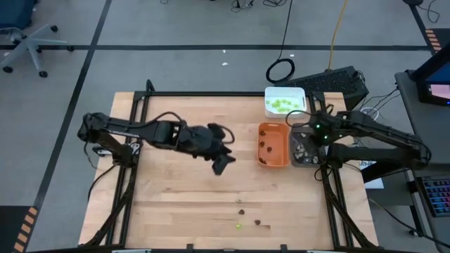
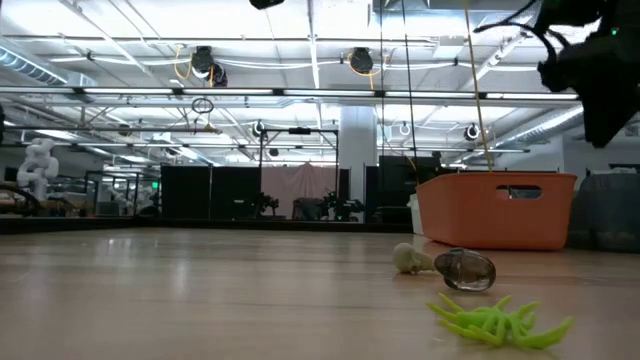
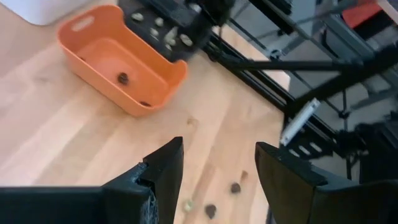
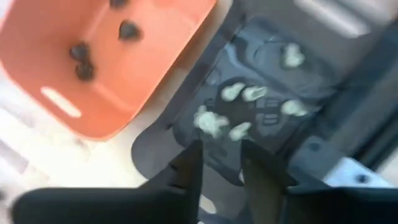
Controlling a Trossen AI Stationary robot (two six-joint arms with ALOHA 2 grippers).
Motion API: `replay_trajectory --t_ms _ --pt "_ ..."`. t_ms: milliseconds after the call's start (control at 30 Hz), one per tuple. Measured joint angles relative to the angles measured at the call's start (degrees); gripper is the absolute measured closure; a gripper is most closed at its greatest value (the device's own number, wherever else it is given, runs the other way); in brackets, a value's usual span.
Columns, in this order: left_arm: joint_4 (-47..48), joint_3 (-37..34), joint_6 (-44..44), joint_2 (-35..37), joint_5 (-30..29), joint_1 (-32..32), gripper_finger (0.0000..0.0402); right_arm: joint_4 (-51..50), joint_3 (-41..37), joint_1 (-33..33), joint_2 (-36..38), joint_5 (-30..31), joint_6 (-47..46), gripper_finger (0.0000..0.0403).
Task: Sort Halloween decoration
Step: Put the white skull toy into the black bin
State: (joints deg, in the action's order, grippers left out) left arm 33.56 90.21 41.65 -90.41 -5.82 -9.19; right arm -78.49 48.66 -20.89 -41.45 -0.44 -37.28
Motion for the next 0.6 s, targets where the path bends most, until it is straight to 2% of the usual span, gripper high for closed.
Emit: replay_trajectory --t_ms 133,233,400,600 --pt "0.1 0.0 0.5 -0.9 -1.9 -3.6 0.0198 -4.1 5.9 0.0 -0.6 3.6 -1.6 0.0258" --pt "0.2 0.0 1.4 -2.3 -4.4 -6.1 0.0198 -4.2 10.0 0.0 -1.0 2.9 -1.7 0.0239" --pt "-0.1 0.0 1.5 -6.2 -6.2 -9.6 0.0198 1.1 17.4 0.6 -1.0 -2.5 -4.8 0.0236" --pt "-3.0 0.0 3.5 -10.5 -3.7 -12.1 0.0198 8.2 22.5 3.6 -1.1 -2.4 -4.0 0.0242"
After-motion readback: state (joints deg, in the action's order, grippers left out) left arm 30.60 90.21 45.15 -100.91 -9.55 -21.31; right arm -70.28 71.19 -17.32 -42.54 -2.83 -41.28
